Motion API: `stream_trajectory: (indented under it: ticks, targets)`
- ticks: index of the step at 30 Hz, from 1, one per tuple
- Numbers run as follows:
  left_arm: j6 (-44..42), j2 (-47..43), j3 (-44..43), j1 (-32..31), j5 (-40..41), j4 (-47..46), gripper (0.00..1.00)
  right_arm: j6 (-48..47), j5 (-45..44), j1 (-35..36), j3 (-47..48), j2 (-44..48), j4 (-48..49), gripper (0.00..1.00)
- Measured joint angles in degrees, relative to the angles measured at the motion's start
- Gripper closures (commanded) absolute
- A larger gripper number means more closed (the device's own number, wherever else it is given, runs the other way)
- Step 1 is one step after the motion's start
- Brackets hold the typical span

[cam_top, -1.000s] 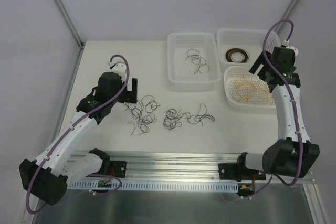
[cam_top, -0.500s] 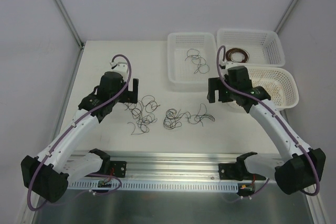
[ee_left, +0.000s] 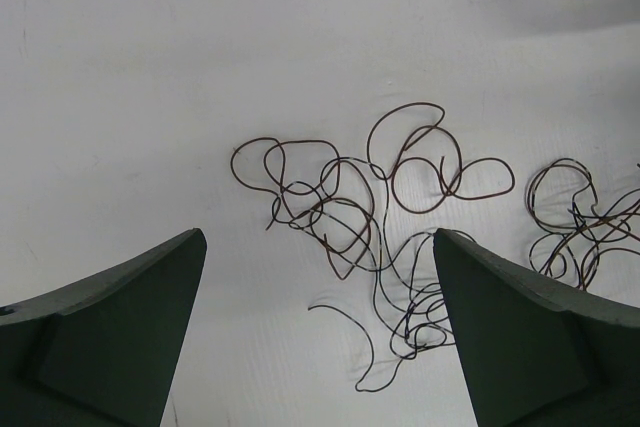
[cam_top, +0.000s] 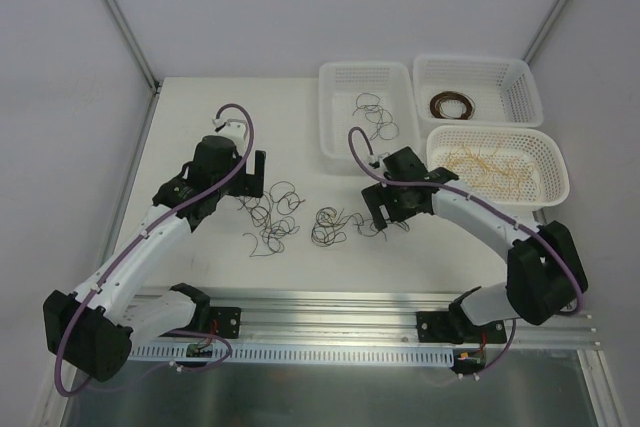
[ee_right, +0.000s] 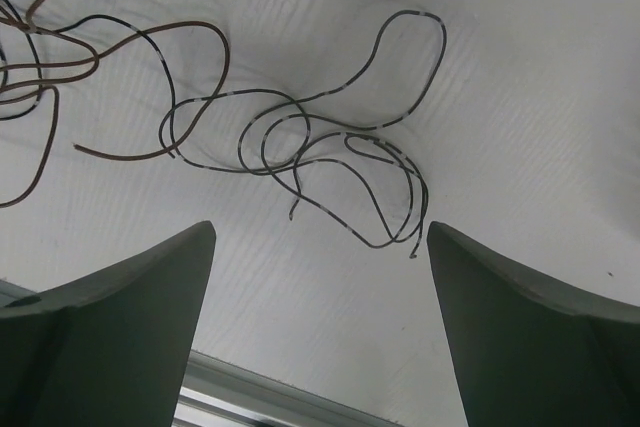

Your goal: Untangle the cables

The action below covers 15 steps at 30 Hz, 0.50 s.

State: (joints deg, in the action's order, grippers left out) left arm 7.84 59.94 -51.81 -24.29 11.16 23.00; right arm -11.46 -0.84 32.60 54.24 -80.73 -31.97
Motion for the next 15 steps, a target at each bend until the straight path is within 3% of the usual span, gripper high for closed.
stream_trajectory:
  ticks: [6,9,15]
  targets:
    - [-0.02,0.0,0.0,0.0,0.0,0.0,0.01,-1.44,-0.26,1.79,0.0,-5.35,1.33,0.13]
    - [-0.04,0.07,0.0,0.0,0.0,0.0,0.01,-1.81,-0.22,2.58,0.0,-7.52,1.25,0.2]
    - [-0.04,0.59,0.0,0.0,-0.04,0.0,0.01,-2.62,0.11,3.02,0.0,-8.5,0.42,0.52]
